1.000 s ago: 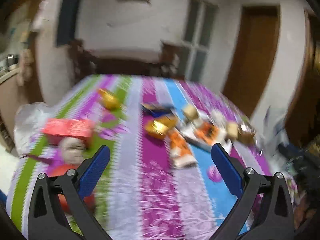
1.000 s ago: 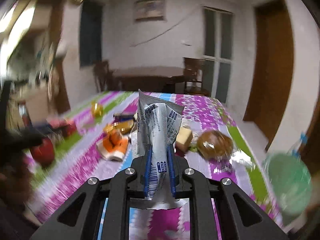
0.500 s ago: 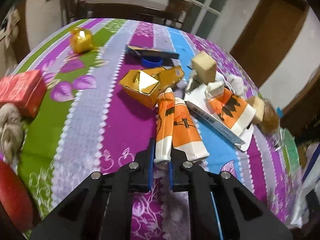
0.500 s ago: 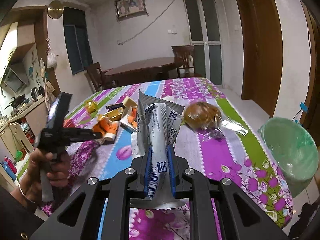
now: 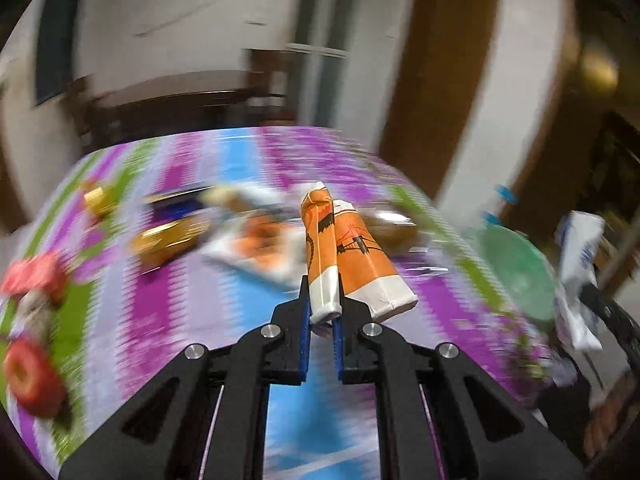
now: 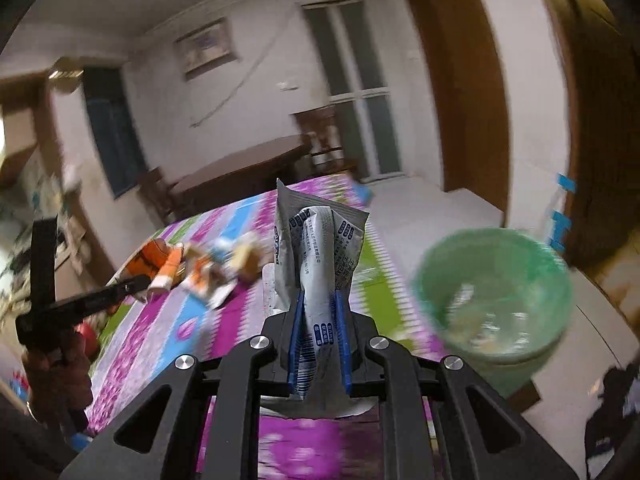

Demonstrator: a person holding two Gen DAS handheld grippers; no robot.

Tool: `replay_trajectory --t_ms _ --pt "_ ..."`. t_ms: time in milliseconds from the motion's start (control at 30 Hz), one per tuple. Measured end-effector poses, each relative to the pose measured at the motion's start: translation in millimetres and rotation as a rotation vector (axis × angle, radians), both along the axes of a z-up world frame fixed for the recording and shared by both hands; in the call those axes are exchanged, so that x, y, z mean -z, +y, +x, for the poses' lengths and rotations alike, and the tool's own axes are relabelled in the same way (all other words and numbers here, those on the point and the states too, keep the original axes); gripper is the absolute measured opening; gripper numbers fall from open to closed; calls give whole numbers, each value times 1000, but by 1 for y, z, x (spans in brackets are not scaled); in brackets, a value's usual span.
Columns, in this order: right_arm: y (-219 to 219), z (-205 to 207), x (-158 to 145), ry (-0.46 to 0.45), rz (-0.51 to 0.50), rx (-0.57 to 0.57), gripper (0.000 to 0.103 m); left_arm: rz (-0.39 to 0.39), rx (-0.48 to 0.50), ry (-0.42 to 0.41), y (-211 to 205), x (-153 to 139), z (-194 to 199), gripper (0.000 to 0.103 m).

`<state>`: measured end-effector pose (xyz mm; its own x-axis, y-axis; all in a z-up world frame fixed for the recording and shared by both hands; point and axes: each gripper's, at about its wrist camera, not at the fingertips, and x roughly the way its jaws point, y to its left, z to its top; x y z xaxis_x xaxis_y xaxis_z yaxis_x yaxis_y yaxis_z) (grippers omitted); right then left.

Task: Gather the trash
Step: 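Carry both held wrappers over the green bin with both tools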

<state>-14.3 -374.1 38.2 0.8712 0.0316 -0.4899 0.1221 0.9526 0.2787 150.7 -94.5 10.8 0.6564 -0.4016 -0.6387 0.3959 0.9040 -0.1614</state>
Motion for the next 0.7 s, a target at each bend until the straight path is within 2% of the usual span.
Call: replay_trajectory --t_ms 233,300,433,567,700 --pt "-120 3 2 158 100 178 17 6 356 14 -134 -15 19 8" --pt "-148 5 4 196 132 208 17 33 453 18 -177 -15 26 8" --pt "-202 11 7 259 163 259 17 117 583 52 -243 -3 36 8" --pt "-238 22 12 317 180 273 17 180 652 95 -292 17 50 8" --pt "-254 35 18 365 187 263 17 216 678 111 -317 27 54 8"
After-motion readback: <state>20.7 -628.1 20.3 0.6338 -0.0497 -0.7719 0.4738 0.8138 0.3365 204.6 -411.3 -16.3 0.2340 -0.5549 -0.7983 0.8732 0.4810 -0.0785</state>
